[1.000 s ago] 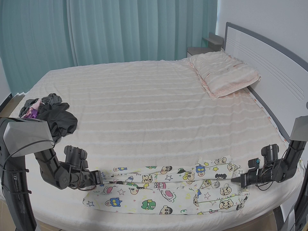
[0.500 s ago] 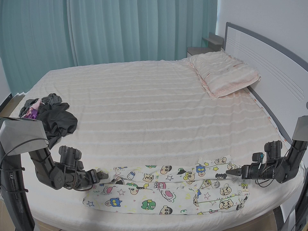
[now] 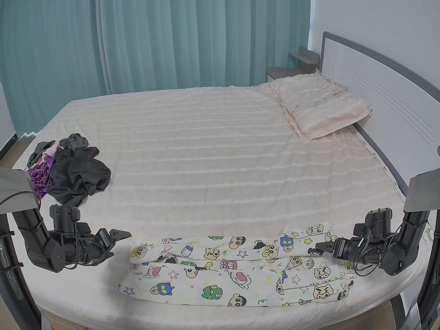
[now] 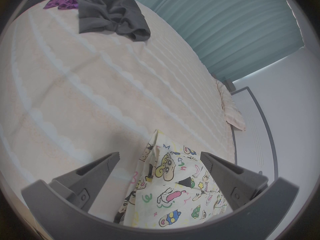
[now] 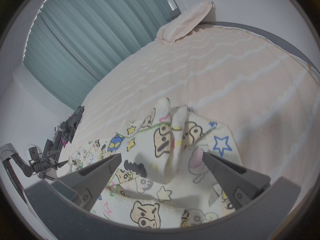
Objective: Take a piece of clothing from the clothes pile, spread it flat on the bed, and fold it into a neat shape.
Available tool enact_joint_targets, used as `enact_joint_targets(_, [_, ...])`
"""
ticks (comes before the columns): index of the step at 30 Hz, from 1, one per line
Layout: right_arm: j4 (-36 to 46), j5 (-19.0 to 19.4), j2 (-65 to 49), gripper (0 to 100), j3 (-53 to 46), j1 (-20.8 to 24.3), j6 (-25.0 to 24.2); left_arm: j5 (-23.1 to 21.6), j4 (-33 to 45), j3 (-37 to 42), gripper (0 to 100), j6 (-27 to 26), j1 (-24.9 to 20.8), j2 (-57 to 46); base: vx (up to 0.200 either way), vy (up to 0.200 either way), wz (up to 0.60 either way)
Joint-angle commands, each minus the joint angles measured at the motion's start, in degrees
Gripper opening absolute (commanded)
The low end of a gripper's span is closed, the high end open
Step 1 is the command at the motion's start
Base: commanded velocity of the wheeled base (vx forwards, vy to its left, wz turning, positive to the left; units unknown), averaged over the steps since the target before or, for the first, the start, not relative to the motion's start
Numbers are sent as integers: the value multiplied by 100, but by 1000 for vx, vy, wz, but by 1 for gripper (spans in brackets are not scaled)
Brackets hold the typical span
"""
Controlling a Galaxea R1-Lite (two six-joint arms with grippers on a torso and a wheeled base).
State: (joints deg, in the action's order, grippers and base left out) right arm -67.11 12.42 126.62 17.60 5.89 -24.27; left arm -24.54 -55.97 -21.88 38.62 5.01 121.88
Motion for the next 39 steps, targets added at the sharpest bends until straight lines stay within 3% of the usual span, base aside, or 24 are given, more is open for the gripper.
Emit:
enact_joint_targets(1, [-22,-29,205,100,-82,79,-34,-33,-37,158,100,23,123,-112,0,0,0])
enact_joint_targets(9, [-83,-100,55,100,6,404,-640,-200,-55,290,100,32,105,-147,0,0,0])
enact_joint_targets(16, [-101,-240,73,100,112,589,-719,-200,-55,290,100,32,97,-138,0,0,0])
enact_joint_targets(28, [-92,-284,143,100,296,536,-983,-192,-55,290,100,23,97,-130,0,0,0])
enact_joint_targets(29, [-92,-284,143,0,296,536,-983,-200,-55,290,100,23,97,-130,0,0,0])
enact_joint_targets(39, [-48,-319,91,0,15,536,-957,-192,-55,290,100,-12,97,-103,0,0,0])
